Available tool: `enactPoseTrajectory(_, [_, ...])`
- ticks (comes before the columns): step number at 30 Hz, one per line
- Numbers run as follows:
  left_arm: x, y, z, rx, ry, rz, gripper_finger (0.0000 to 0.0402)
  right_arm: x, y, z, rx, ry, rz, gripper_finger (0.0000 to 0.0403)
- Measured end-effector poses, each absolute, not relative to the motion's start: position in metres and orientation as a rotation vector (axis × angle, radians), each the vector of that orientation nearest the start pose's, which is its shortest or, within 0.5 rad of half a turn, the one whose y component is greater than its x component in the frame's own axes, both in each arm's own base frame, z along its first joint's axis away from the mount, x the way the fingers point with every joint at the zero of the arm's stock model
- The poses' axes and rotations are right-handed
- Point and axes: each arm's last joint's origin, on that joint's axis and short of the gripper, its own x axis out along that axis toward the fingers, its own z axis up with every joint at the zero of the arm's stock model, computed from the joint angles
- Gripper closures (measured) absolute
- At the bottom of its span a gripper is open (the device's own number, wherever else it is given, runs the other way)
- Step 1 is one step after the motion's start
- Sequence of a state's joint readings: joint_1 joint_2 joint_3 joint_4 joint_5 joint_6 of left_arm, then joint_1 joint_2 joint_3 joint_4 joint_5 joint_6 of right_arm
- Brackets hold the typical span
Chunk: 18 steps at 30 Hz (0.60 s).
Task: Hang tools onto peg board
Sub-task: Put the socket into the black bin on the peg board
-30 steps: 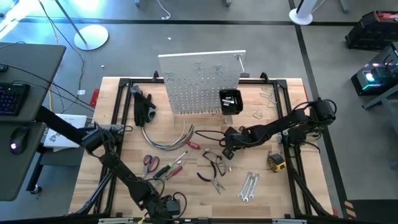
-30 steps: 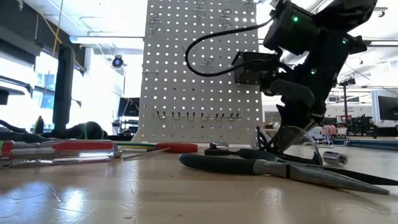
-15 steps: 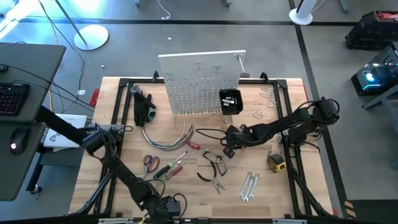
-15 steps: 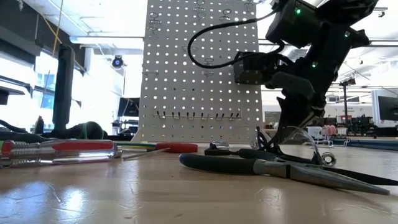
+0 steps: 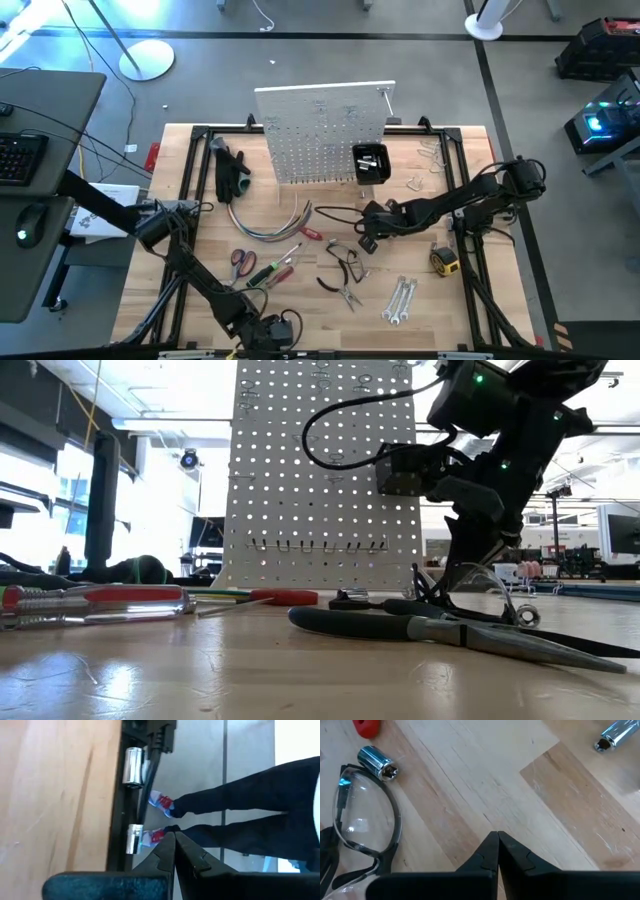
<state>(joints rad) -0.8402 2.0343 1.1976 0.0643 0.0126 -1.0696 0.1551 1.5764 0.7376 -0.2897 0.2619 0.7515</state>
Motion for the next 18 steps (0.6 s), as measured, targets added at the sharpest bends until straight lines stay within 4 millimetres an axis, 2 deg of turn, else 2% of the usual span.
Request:
enactPoseTrajectory(9, [0.275,-0.311,0.126,-0.631,1.069,-0.319,0.0401,0.269,0.033,0.139,0.429,0.991,-0.514,0.0403])
enactPoseTrajectory(18, [0.280,-0.307,0.114,-0.636,1.095,-0.276,0.0401,0.269,0.028,0.139,0.439,0.990,-0.532,0.0403])
